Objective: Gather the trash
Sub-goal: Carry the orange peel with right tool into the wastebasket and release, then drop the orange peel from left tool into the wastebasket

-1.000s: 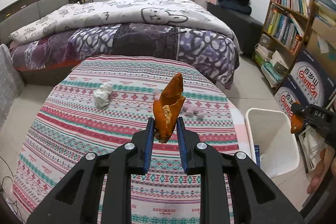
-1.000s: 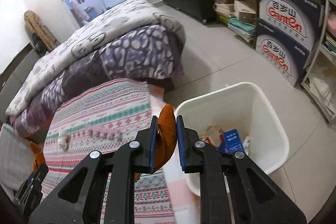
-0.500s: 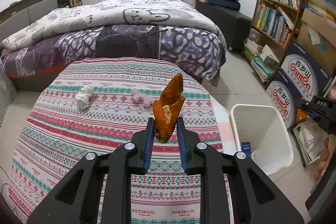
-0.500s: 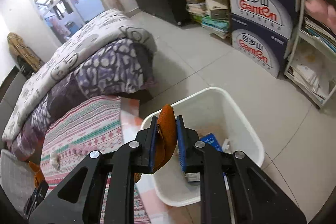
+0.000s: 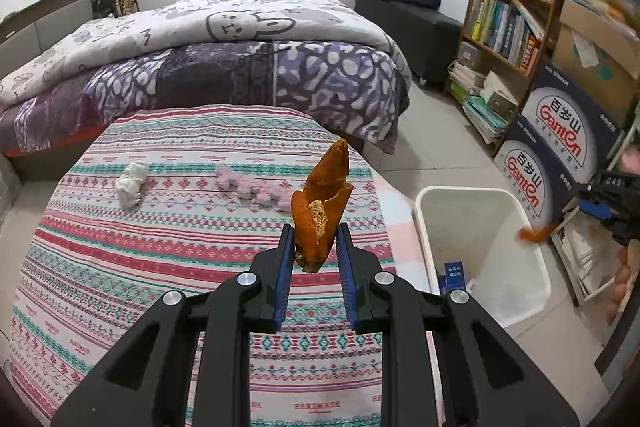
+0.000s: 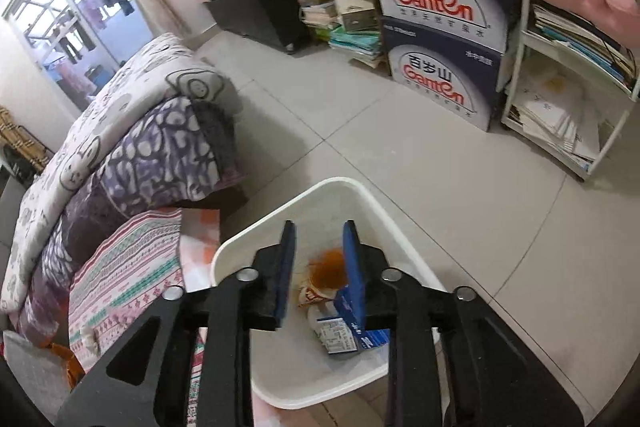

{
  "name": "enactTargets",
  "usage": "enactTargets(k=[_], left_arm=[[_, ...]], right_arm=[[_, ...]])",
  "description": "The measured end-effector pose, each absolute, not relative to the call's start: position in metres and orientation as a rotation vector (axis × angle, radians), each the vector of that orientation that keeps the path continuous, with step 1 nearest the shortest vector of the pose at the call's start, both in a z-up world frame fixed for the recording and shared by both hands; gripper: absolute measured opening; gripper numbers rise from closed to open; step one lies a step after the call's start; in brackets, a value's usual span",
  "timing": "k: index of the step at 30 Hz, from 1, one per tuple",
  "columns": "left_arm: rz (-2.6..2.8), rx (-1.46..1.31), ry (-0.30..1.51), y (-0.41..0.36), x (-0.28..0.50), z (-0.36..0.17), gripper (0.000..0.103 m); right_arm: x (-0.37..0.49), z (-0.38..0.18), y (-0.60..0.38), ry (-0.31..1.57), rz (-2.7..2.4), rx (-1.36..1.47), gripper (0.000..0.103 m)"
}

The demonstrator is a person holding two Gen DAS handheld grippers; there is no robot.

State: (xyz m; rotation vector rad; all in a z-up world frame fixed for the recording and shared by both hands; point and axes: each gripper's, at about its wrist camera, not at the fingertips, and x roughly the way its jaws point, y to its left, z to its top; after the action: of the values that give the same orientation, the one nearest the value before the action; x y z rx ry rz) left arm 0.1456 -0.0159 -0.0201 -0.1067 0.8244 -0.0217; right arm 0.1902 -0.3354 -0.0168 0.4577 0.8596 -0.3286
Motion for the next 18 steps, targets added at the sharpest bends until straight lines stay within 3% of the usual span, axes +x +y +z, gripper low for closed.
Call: enactTargets(k=[18], left_arm=[[-0.2,-0.007,0.872,-0.126,0.157,-0.041,0.022]], right_arm=[[0.158,0.0,-0.399,0.826,-0.511,0.44,0.089]])
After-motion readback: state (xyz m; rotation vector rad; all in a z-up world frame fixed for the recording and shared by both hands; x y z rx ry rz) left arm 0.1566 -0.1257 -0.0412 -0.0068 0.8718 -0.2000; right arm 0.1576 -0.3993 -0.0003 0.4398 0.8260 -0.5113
